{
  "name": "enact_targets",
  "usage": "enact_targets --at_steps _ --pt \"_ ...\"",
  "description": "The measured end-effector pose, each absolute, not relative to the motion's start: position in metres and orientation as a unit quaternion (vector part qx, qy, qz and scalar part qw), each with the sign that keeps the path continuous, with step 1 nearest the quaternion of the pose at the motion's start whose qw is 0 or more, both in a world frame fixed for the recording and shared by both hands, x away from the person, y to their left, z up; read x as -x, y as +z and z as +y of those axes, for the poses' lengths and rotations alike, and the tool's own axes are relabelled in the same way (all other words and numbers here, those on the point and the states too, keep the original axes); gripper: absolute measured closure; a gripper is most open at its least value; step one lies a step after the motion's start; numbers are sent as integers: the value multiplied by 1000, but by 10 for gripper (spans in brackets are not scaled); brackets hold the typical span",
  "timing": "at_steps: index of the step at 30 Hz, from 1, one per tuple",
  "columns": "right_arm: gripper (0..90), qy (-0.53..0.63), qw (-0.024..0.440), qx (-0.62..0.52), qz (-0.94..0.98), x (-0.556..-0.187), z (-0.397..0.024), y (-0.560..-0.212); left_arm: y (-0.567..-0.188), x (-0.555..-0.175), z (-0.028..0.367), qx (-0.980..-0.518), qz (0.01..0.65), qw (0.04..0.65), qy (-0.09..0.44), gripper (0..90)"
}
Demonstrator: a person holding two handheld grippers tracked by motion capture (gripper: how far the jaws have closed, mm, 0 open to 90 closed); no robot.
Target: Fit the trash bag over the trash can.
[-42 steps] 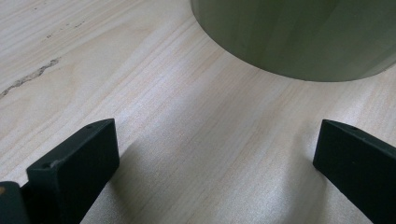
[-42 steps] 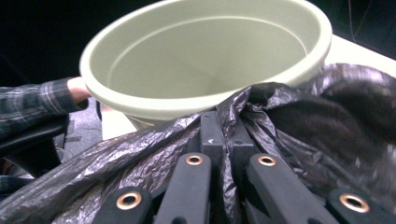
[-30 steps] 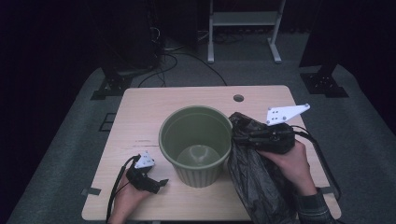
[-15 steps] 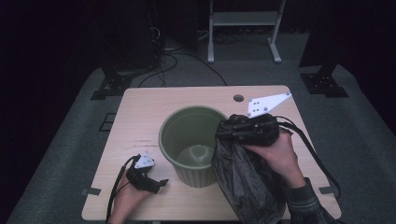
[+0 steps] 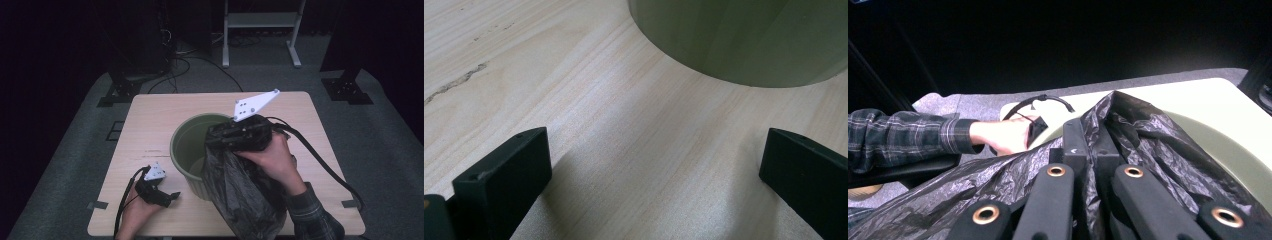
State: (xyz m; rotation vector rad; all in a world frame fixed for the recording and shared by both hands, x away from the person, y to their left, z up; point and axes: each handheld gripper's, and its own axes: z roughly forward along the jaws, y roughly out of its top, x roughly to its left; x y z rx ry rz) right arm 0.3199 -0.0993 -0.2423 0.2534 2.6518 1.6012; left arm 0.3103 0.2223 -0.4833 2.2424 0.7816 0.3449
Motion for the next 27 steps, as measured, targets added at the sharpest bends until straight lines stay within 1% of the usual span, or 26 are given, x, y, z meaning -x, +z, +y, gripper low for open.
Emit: enact_targets --at_steps 6,11,15,18,23,26,27 --pt "887 511 8 -70 857 -323 -73 -238 -483 -310 222 -871 304 362 134 0" --pt "887 518 -15 -58 853 -327 -49 -236 -483 -310 222 -871 303 363 134 0" --pt "887 512 -23 -58 857 -329 -35 -239 -483 -310 222 -871 303 363 134 0" --pt "887 498 -17 -68 864 -332 -34 -246 -483 -310 222 -871 303 363 133 0" --pt "885 472 0 -94 877 -339 -41 -256 -483 -310 222 -871 303 363 134 0" --pt "885 467 -3 -110 878 -344 -48 -261 -483 -310 222 -871 303 363 134 0" --pt "885 457 3 -120 881 -347 -51 -263 -483 -310 222 -871 303 363 134 0"
